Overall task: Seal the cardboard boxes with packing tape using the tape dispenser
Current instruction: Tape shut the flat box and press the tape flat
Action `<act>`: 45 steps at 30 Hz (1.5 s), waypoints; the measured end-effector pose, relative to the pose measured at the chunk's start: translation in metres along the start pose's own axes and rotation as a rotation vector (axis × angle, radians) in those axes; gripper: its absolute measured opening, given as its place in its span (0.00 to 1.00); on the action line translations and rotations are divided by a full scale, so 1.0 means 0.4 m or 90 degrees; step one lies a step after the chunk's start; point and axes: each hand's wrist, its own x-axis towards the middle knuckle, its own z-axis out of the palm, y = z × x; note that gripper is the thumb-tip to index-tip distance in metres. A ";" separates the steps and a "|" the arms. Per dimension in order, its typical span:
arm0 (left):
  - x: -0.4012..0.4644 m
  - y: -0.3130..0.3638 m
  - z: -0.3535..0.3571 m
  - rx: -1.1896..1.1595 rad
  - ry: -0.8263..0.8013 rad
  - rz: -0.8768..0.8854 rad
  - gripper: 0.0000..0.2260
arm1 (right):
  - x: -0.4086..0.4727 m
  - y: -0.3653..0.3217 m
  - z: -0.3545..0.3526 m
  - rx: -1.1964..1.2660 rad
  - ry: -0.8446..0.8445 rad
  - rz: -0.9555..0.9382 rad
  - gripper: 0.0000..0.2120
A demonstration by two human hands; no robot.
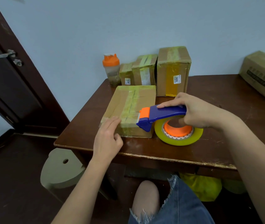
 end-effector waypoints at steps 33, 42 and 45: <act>0.007 0.014 0.058 -0.073 -0.049 0.119 0.33 | 0.022 -0.055 0.031 -0.269 -0.088 0.032 0.43; 0.009 0.022 0.057 0.018 -0.048 0.132 0.32 | 0.010 -0.029 -0.008 -0.188 -0.155 0.038 0.45; 0.008 0.026 0.057 0.019 -0.046 0.135 0.32 | -0.005 -0.013 -0.015 -0.183 -0.155 0.039 0.46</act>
